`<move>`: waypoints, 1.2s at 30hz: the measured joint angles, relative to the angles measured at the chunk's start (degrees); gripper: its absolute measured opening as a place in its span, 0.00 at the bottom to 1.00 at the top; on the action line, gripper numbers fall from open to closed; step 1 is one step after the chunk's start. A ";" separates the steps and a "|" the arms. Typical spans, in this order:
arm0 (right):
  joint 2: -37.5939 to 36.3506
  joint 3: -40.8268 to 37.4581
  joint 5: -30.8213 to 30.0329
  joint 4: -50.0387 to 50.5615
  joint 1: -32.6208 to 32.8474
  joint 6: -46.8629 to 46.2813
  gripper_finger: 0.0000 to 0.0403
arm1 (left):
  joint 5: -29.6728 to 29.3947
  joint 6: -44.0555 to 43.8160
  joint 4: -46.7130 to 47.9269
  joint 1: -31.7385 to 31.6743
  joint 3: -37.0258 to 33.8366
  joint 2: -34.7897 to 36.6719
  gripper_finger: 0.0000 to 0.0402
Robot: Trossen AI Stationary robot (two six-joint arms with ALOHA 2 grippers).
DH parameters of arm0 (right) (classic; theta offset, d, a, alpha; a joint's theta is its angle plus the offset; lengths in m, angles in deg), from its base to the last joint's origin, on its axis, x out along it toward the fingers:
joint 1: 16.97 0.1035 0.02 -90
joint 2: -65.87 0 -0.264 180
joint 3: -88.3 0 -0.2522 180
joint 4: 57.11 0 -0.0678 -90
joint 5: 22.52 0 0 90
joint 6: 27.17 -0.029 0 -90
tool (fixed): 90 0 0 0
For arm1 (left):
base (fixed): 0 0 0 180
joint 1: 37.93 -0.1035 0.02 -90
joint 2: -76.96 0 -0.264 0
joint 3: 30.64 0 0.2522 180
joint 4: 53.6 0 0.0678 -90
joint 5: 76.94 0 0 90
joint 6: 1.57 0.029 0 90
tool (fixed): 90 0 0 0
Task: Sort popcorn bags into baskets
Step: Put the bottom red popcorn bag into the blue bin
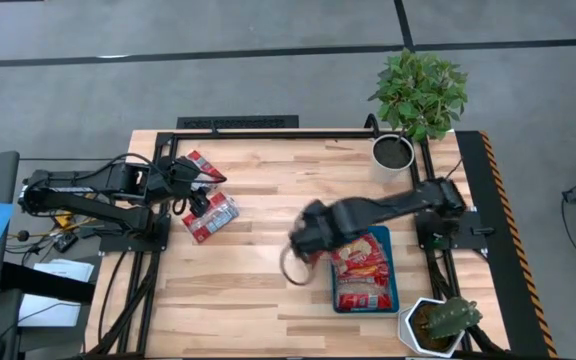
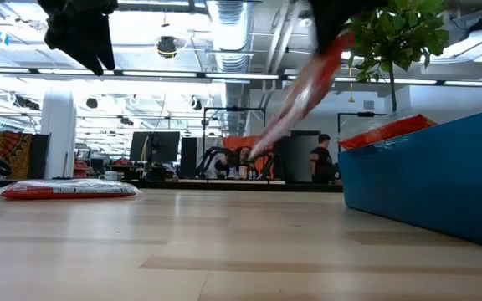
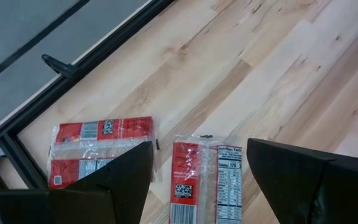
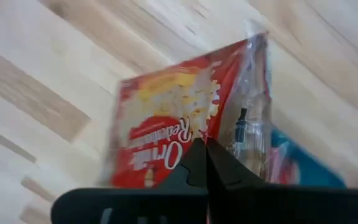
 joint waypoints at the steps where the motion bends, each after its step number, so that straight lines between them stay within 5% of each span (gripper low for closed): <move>1: -0.71 0.05 -0.07 2.10 1.58 -4.03 0.01 | 0.00 0.05 -0.06 0.00 -0.01 0.00 0.62; 17: -2.94 -8.51 1.89 2.80 23.20 -56.18 0.01 | -1.31 1.43 -2.27 -0.02 -0.01 -0.02 0.62; 24: -2.96 -12.45 13.93 2.79 26.24 -57.38 0.02 | -1.51 2.88 -4.87 -1.41 -0.01 0.00 0.62; 36: -2.88 -17.66 22.03 1.76 24.98 -53.07 0.16 | -1.43 2.95 -4.87 -5.81 -0.01 -0.02 0.62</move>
